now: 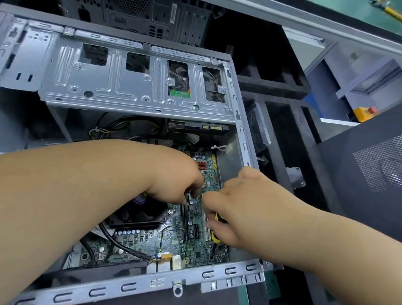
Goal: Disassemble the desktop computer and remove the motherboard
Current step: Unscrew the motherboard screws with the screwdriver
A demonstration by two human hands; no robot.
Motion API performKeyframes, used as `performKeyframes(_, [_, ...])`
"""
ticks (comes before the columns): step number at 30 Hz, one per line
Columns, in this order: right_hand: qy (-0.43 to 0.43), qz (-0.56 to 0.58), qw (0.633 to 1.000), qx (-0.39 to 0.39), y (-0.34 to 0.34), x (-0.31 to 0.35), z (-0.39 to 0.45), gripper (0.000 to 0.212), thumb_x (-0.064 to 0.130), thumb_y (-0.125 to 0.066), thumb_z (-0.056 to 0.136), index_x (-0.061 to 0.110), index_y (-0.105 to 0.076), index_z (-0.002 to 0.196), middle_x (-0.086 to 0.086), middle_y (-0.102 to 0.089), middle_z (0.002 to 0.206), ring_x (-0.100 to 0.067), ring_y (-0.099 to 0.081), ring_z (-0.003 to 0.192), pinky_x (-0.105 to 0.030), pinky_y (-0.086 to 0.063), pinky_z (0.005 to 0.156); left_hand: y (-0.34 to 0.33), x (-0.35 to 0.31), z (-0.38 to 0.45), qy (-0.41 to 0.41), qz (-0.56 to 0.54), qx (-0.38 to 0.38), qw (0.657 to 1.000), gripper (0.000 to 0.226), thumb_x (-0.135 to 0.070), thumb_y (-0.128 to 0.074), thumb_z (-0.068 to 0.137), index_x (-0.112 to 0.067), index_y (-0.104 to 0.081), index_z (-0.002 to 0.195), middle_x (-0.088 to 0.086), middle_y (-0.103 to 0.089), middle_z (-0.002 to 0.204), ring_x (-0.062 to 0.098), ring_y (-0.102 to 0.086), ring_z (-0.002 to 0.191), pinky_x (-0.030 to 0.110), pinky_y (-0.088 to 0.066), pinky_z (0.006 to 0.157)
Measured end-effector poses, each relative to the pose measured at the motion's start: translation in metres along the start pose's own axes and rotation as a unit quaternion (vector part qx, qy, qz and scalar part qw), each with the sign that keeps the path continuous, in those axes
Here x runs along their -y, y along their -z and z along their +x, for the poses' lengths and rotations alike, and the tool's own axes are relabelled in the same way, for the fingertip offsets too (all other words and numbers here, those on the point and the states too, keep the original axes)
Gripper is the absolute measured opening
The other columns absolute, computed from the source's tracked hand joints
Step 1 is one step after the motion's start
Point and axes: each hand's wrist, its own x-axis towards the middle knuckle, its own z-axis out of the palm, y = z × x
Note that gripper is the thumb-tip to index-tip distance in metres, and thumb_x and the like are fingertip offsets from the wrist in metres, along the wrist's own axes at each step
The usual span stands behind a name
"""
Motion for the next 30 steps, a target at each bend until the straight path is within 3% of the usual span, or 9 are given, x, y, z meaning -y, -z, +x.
performKeyframes(17, [-0.009,-0.015,0.999,0.029,0.002,0.002,-0.005,0.027,0.046,-0.034,0.093,0.027,-0.053,0.095,0.007,-0.061,0.082,-0.019,-0.056,0.084,-0.037,-0.034,0.091,-0.002,0.001,0.001,0.000,0.002,0.002,1.000,0.031,-0.032,-0.059,0.088,-0.032,-0.059,0.119,-0.005,-0.059,0.116,0.018,-0.055,0.104,0.022,-0.036,0.075])
performKeyframes(23, [0.004,-0.042,0.997,0.070,0.004,0.001,-0.014,0.028,0.049,-0.043,0.090,0.030,-0.064,0.093,0.008,-0.066,0.083,-0.018,-0.055,0.086,-0.034,-0.021,0.095,-0.002,0.002,0.001,0.002,-0.003,0.001,1.000,0.034,-0.033,-0.060,0.089,-0.033,-0.058,0.123,-0.007,-0.059,0.119,0.017,-0.056,0.107,0.021,-0.036,0.077])
performKeyframes(28, [0.003,-0.067,0.993,0.092,0.003,0.004,-0.017,0.048,0.058,-0.023,0.093,0.028,-0.060,0.094,0.006,-0.069,0.081,-0.018,-0.053,0.089,-0.035,-0.014,0.100,-0.004,0.001,0.001,0.002,-0.005,0.011,1.000,0.034,-0.033,-0.059,0.090,-0.034,-0.057,0.124,-0.007,-0.058,0.121,0.016,-0.055,0.107,0.022,-0.036,0.076])
performKeyframes(30, [-0.001,-0.058,0.995,0.083,0.002,0.005,-0.018,0.046,0.055,-0.019,0.092,0.026,-0.054,0.098,0.006,-0.066,0.079,-0.019,-0.053,0.087,-0.034,-0.014,0.100,-0.004,0.001,0.000,0.002,-0.007,0.014,1.000,0.034,-0.034,-0.059,0.090,-0.034,-0.057,0.124,-0.007,-0.058,0.120,0.016,-0.055,0.106,0.023,-0.036,0.076])
